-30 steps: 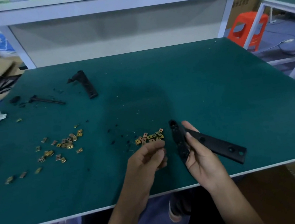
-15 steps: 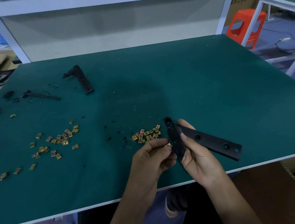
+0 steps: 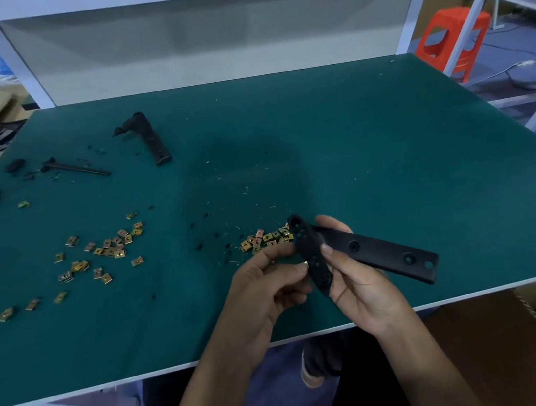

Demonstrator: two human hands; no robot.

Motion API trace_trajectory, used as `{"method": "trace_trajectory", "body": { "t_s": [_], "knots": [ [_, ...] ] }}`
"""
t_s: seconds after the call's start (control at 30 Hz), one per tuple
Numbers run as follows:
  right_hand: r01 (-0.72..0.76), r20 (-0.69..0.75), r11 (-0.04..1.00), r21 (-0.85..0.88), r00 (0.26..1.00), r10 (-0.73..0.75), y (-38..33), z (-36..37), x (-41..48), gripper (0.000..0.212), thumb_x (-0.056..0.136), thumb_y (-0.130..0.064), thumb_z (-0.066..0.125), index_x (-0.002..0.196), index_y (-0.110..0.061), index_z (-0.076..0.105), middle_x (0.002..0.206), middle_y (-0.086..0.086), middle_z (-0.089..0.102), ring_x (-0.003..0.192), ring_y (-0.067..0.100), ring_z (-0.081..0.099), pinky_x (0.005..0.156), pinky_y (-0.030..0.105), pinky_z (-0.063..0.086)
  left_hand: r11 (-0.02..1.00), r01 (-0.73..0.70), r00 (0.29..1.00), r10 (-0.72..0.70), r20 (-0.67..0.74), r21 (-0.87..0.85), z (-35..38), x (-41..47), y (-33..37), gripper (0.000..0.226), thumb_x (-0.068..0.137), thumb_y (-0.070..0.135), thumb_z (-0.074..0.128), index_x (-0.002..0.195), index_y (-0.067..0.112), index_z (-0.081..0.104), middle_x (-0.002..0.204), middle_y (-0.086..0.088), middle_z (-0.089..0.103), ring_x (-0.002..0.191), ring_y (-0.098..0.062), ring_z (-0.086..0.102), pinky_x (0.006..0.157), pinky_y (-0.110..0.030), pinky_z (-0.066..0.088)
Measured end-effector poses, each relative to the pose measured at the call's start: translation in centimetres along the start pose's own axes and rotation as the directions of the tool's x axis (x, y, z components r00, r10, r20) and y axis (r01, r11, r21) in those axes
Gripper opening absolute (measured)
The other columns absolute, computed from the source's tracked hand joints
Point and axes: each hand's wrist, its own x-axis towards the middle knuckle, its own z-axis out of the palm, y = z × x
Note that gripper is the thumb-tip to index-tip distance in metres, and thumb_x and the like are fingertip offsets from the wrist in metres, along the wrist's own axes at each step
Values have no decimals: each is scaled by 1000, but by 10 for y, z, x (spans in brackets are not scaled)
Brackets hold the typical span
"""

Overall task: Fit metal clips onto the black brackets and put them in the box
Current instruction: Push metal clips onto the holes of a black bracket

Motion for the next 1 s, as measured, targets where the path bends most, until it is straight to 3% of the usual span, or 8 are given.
{"method": "trace_trajectory", "body": {
  "t_s": [0.13, 0.3, 0.43, 0.57, 0.7, 1.0],
  "knots": [
    [10, 21, 999, -38, 1000, -9, 1, 3, -1, 41, 84, -15, 74, 124, -24, 66, 126, 13, 69, 110, 23, 69, 80, 30, 60, 1000, 8, 1000, -8, 19, -20, 1, 0, -1, 27, 72, 9, 77, 99, 14, 73, 79, -7, 68, 63, -12, 61, 56, -22, 50],
    [8, 14, 1000, -22, 1000, -8, 1, 3, -1, 48, 82, -14, 75, 128, -18, 61, 128, 16, 68, 114, 26, 68, 89, 32, 58, 999, 8, 1000, -8, 18, 43, 1, 1, 0, 39, 69, 16, 78, 107, 11, 69, 81, -6, 68, 66, -9, 61, 56, -22, 48],
    [7, 12, 1000, 2, 1000, -7, 0, 6, 0, 56, 79, -12, 77, 132, -16, 58, 130, 18, 67, 116, 27, 67, 96, 34, 55, 984, -30, 999, 27, 22, 178, -2, 3, 0, 23, 85, 9, 75, 105, 20, 74, 79, -3, 70, 69, -10, 62, 60, -23, 48],
    [-5, -13, 999, 40, 1000, 6, 0, 5, 0, 56, 80, -13, 74, 133, -16, 57, 130, 17, 67, 116, 28, 65, 100, 42, 49, 979, -52, 998, 43, 50, 198, -1, 4, 1, 24, 78, 23, 76, 102, 27, 76, 79, -6, 72, 69, -12, 63, 60, -22, 48],
    [-9, -36, 998, 59, 999, 11, 1, 4, -1, 52, 83, -12, 71, 133, -19, 58, 132, 20, 64, 110, 29, 63, 88, 41, 47, 980, -49, 999, 51, -5, 194, -1, 4, -3, 19, 84, 12, 77, 102, 19, 76, 75, -10, 70, 68, -16, 62, 58, -22, 47],
    [-4, -25, 999, 39, 1000, 5, 1, 2, 0, 49, 82, -11, 73, 130, -18, 60, 129, 16, 67, 111, 26, 65, 96, 40, 49, 969, -81, 993, 99, -67, 234, 1, 3, -3, 20, 88, 3, 70, 108, 6, 69, 74, -6, 69, 67, -15, 61, 59, -21, 47]
  ]
}}
